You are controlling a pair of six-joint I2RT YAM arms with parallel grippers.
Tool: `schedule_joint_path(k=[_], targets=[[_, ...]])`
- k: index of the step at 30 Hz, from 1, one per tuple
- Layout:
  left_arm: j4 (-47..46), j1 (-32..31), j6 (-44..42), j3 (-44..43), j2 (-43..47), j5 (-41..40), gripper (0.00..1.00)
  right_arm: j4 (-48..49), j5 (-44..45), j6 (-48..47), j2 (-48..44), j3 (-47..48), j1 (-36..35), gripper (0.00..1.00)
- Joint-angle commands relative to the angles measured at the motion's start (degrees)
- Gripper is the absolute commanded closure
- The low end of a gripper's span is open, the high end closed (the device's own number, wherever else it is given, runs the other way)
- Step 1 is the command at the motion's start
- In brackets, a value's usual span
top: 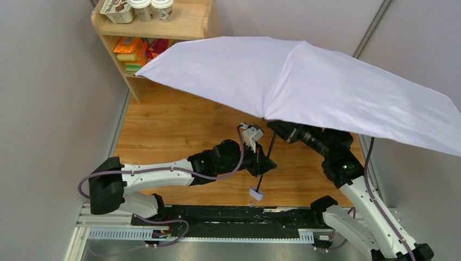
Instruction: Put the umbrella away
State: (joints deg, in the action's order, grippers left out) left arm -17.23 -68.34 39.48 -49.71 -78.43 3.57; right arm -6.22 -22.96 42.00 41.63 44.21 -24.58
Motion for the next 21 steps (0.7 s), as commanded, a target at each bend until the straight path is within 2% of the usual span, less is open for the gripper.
schedule_joint_path(k=[1, 2, 4, 6, 10, 11, 14, 16, 18, 21], targets=[[3.6, -0.6, -2.5, -1.5, 3.0, -4.9, 0.94, 5.2, -1.8, 3.3, -1.5, 3.7, -0.6, 1.0], [3.4, -0.7, -2.8, -1.2, 3.6, -4.7, 0.97, 5.6, -1.7, 3.5, -1.4, 3.7, -0.6, 0.99], [2.7, -1.4, -3.0, -0.4, 4.9, -5.7, 1.0, 5.7, -1.2, 4.8, -1.0, 3.8, -0.6, 0.88], [3.5, -2.2, -3.1, 0.3, 6.4, -8.5, 1.0, 5.7, 0.4, 5.5, -0.3, 4.7, -0.6, 0.62], [14.1, -6.2, -4.1, -3.0, 7.9, -22.1, 1.0, -4.6, 10.0, 3.8, 2.6, 11.1, -0.6, 0.28], [16.5, -7.1, -5.2, -4.4, 7.9, -27.6, 1.0, -7.5, 12.8, 3.2, 3.7, 13.0, -0.6, 0.23], [25.9, -11.5, -6.3, -10.4, 6.4, -39.4, 1.0, -13.7, 17.9, -0.3, 8.0, 17.6, -0.6, 0.15], [33.8, -14.7, -6.8, -16.0, 3.4, -52.7, 1.0, -16.5, 20.7, -1.7, 10.7, 19.9, -0.8, 0.13], [42.2, -16.6, -4.3, -21.4, -0.4, -59.3, 1.0, -18.3, 25.0, -2.7, 12.4, 21.6, -1.7, 0.13], [48.9, -18.6, -1.4, -26.0, -5.5, -65.4, 1.0, -18.4, 32.1, -4.2, 12.7, 23.2, -3.8, 0.12]])
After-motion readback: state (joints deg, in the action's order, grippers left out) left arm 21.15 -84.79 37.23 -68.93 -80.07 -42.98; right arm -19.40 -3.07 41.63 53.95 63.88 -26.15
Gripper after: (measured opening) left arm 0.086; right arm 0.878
